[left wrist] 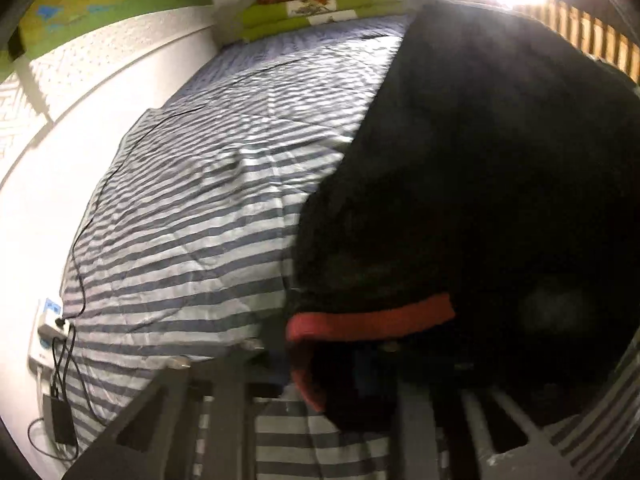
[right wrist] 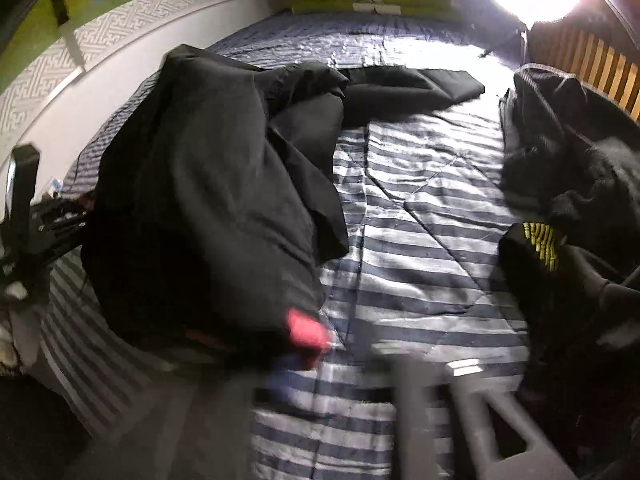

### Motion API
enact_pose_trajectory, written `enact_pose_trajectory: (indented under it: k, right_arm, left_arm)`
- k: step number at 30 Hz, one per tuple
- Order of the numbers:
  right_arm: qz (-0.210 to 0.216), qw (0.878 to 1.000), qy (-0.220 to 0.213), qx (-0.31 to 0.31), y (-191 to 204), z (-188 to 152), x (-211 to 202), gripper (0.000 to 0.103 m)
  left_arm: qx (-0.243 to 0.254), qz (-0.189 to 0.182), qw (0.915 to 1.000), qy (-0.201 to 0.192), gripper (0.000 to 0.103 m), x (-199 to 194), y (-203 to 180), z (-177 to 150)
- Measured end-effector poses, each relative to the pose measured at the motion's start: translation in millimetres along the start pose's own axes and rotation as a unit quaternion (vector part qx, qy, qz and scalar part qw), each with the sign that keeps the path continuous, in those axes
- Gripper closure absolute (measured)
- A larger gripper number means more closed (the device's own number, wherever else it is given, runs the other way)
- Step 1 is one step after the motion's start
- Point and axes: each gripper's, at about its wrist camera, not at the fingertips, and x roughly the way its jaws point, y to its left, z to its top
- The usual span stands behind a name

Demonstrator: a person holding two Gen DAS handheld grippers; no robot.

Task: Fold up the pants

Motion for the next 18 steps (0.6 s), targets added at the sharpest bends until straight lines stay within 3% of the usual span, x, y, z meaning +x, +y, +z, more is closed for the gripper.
enact_pose_trajectory:
  k: [6,12,16,18]
  right_arm:
    - [-0.019,0.999,-0.034,-0.002,-1.8,22.3,-24.4,0.096]
    - [-0.044,0.995,-0.087,-0.033,-2.0,53.2,-77.1,0.097]
    - [-0.044,0.992,-0.112,-0.042,-4.7,68.0,-113.8,0.097]
    - [-0.048,0.990,-0.118,-0.056,-4.3,74.4,-128.4,0.097]
  left_arm:
    - [-0.074,-0.041,0.9960,-0.026,0.094,-23.9,28.3,19.4]
    - [-0.069,-0.038,0.9959,-0.045,0.096,-56.3,33.5,33.7]
    - [-0.092,-0.056,0.9915,-0.074,0.098,-100.5,41.6,52.3]
    - [-0.076,-0.045,0.9923,-0.087,0.098,-122.7,40.7,68.4]
